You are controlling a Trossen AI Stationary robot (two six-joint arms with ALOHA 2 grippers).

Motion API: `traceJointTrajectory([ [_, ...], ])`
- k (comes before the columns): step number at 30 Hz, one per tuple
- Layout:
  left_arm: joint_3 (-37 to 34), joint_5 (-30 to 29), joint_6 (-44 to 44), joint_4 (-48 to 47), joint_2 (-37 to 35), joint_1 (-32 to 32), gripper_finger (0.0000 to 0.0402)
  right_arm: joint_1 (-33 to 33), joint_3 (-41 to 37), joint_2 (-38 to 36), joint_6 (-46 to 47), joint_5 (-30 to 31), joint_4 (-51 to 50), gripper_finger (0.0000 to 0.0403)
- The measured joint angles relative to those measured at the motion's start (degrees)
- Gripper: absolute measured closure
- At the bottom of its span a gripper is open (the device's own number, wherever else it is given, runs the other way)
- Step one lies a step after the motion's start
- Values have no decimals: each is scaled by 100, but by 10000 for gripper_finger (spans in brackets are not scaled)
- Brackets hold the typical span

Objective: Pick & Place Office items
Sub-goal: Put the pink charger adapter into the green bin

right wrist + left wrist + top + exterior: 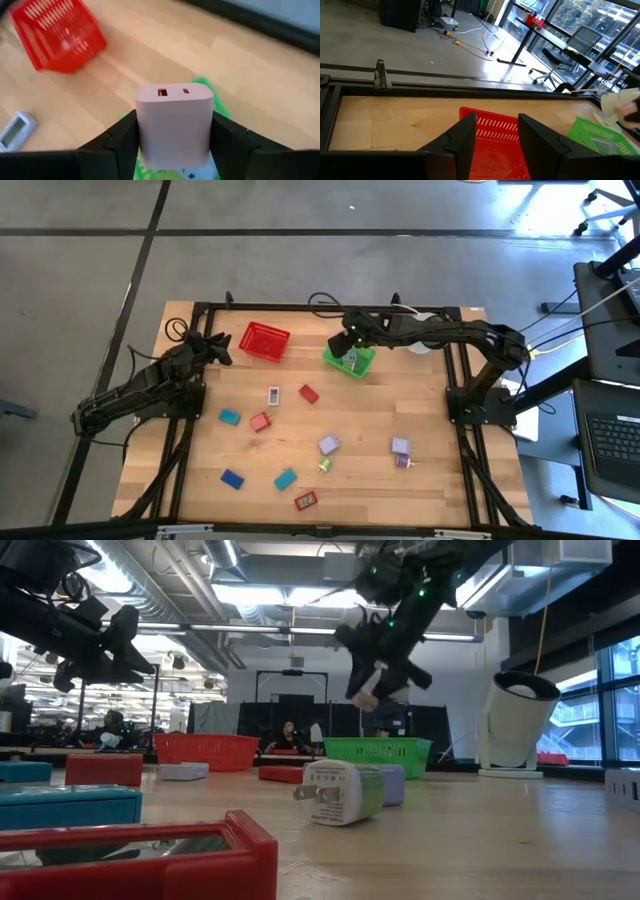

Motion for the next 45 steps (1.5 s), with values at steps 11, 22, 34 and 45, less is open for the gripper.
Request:
traceJointTrajectory([
  [11,-2,0,0,0,0,-1,260,2,-4,555,-111,-161,-163,206],
  [22,0,0,0,0,0,1,260,9,9,599,-49,-276,-363,206],
  [34,-1,-1,0,0,0,0,260,19,15,594,44,-267,-595,206],
  [45,0,0,0,0,0,1,260,48,-28,631,41,-464,-740,206],
])
